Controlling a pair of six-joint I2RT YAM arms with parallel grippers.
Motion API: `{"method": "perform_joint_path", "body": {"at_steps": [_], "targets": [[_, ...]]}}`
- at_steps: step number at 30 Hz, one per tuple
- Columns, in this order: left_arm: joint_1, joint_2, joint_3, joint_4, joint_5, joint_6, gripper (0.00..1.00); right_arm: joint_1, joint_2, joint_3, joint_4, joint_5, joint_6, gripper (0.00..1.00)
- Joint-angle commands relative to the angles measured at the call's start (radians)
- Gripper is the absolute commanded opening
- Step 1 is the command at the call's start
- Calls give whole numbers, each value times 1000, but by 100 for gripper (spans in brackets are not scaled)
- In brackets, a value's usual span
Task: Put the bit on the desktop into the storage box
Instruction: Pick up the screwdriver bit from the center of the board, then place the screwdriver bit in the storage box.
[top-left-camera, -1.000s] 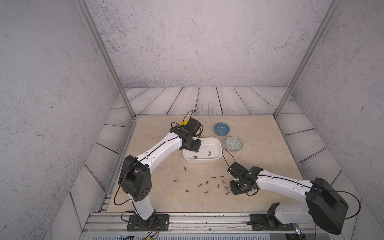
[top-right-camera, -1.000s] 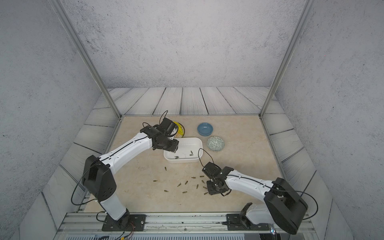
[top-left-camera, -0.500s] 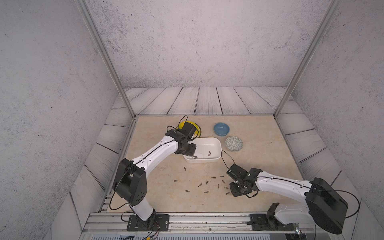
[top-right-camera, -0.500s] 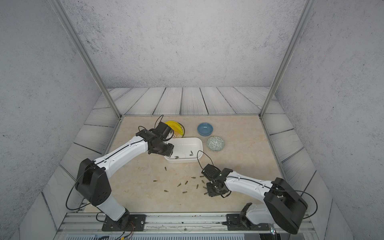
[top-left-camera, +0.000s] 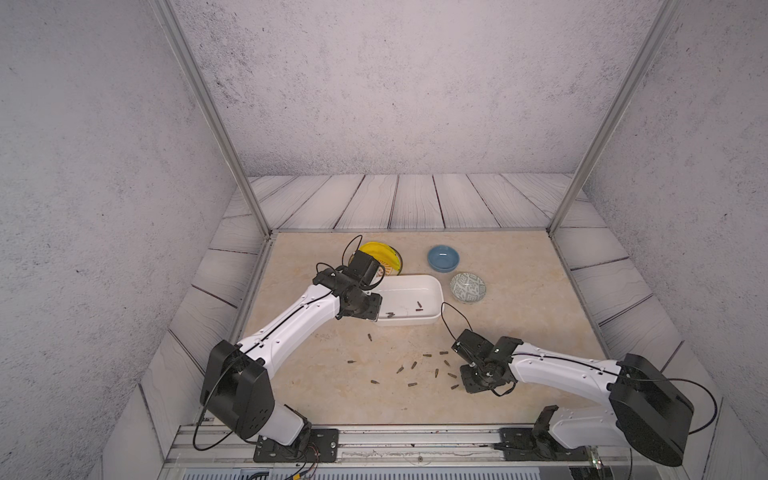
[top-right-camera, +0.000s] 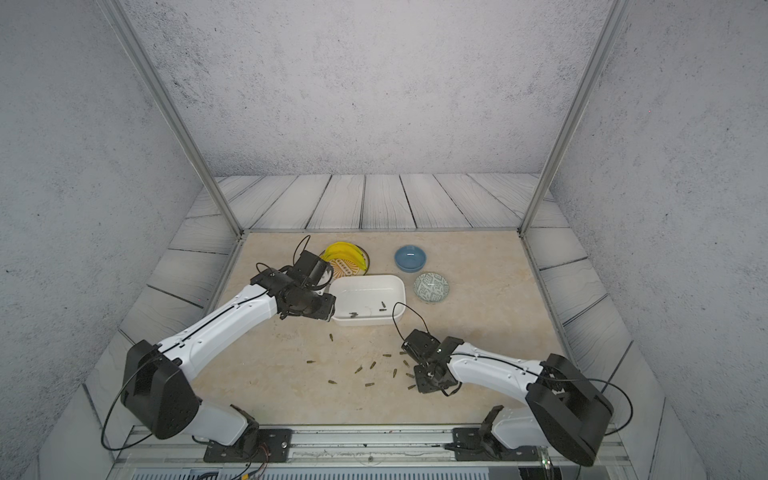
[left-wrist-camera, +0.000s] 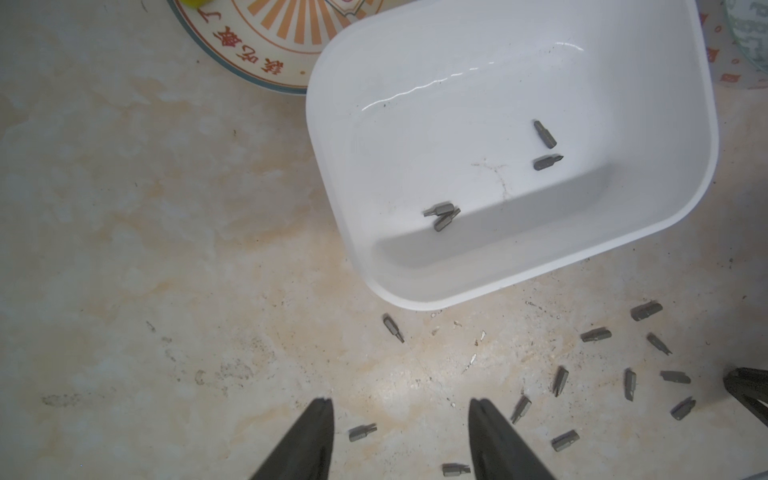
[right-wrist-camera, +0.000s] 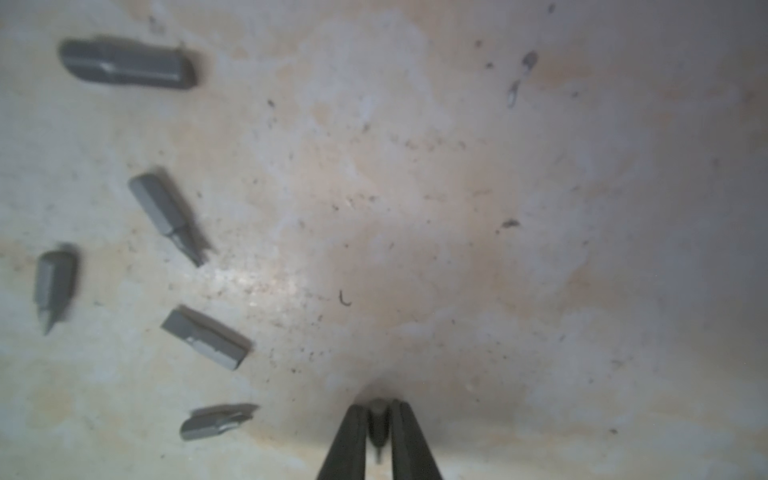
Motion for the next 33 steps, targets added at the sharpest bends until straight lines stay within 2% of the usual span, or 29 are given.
{"method": "perform_joint_path", "body": {"at_steps": [1, 9, 12, 15, 19, 26, 30, 33], "targets": [[5, -52, -48, -20, 19, -19, 58, 9, 34, -15, -6, -2, 14, 9], [5, -170, -247, 42, 70, -84, 58, 10, 1, 51, -92, 38, 18, 5], [2, -194, -313, 62, 95, -112, 58, 8, -27, 152, -179, 88, -5, 4], [1, -228, -364, 59, 65, -139, 58, 7, -4, 303, -260, 154, -52, 5], [1, -261, -420, 53, 37, -184, 59, -36, 86, 491, -264, 187, -159, 5], [1, -262, -517, 113, -24, -276, 66, -175, 369, 821, -232, 33, -330, 5], [-1, -235, -545, 159, -35, -286, 66, -194, 528, 1005, -273, 7, -396, 5], [-1, -223, -546, 168, -48, -285, 66, -202, 595, 1059, -281, 1, -417, 5]]}}
